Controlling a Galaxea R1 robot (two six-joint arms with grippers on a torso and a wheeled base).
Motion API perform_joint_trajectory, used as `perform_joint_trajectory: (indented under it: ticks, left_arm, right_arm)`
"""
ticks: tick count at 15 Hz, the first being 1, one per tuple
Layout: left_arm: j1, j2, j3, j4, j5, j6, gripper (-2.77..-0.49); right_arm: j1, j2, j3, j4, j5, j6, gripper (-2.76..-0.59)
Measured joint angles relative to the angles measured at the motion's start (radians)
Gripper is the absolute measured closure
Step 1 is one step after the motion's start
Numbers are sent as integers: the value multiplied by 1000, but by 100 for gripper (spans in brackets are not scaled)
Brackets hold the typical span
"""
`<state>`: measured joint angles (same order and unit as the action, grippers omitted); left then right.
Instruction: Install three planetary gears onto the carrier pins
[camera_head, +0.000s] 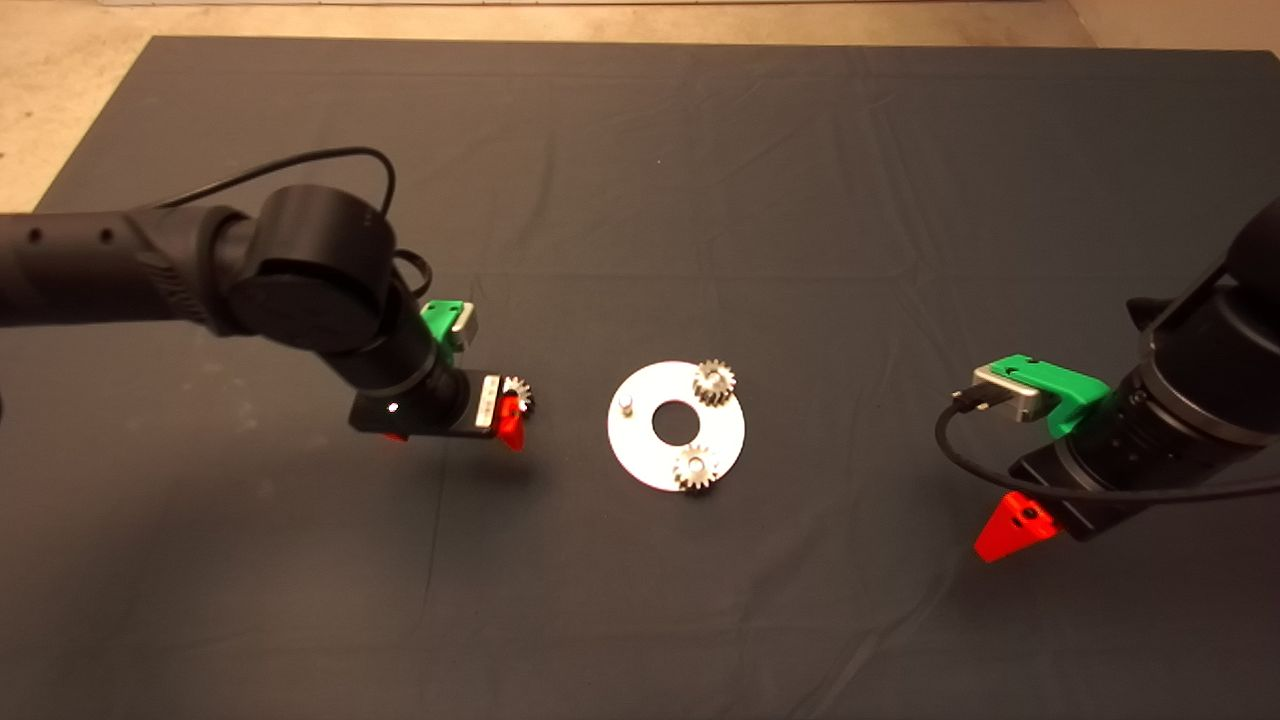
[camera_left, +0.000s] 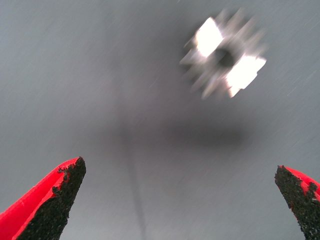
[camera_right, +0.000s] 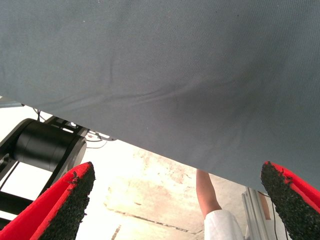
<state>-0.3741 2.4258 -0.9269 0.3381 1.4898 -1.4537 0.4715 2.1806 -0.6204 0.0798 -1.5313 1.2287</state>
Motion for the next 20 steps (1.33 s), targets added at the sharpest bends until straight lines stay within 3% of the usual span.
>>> perform_joint_trajectory:
  ticks: [2, 6, 8, 11, 14, 20]
  left_arm:
    - [0, 21, -35, 0, -9, 5, -275]
    - [0, 48, -121, -7, -27, 102, -275]
    - [0, 57, -163, -28, -29, 143, -275]
    - [0, 91, -244, -87, -29, 210, -275]
    - [0, 115, -267, -107, -34, 222, -275]
    - [11, 107, -276, -107, -33, 225, -275]
  right_arm:
    - [0, 0, 0, 0, 0, 0, -247]
    - [0, 2, 1, 1, 0, 0, -247]
    - [0, 2, 3, 3, -1, 0, -247]
    - [0, 3, 5, 3, 0, 0, -247]
    - [0, 2, 5, 3, 0, 0, -247]
    - [0, 2, 6, 3, 0, 0, -247]
